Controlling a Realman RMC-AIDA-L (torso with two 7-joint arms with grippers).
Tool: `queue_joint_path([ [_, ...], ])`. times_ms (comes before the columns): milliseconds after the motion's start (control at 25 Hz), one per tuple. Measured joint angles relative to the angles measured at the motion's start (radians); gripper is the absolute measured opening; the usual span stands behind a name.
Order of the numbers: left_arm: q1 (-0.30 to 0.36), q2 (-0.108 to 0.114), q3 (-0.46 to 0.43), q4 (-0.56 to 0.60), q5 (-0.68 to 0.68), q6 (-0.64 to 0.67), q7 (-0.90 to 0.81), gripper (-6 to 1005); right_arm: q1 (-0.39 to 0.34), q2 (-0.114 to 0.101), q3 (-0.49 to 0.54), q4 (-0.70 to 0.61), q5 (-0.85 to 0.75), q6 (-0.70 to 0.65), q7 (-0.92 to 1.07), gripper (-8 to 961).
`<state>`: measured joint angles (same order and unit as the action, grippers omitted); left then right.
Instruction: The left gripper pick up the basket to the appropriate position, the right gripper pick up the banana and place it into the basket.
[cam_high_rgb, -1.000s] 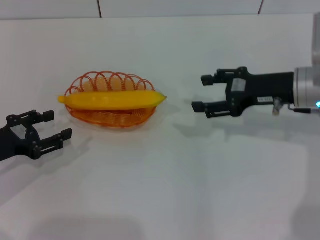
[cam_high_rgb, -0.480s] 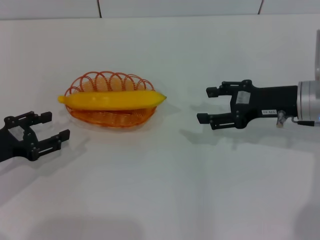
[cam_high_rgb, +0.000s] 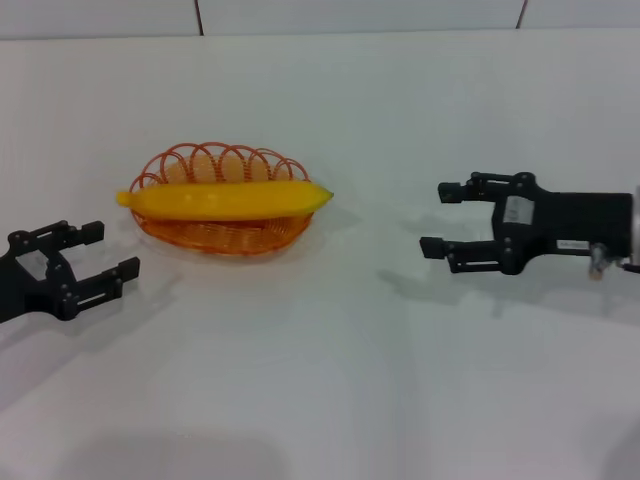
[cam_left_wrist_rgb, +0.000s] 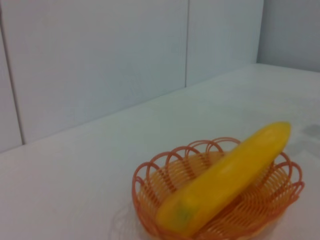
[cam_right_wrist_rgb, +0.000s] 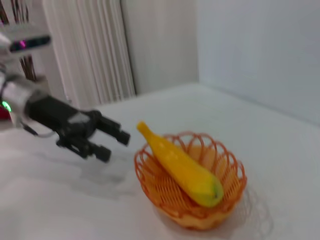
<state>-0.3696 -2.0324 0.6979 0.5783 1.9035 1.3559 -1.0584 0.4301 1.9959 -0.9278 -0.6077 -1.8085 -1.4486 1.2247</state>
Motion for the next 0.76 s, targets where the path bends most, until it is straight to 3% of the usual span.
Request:
queue_joint_path([
  [160, 0.0, 0.0, 0.0, 0.0, -0.002, 0.006, 0.004, 700, -0.008, -0.004, 0.054, 0.03, -0.003, -0.041, -0.05, 821],
  [760, 0.0, 0.0, -0.002, 0.001, -0.005, 0.01, 0.005, 700, -0.013, -0.008, 0.065, 0.046, -0.005, -0.045, -0.065, 820],
])
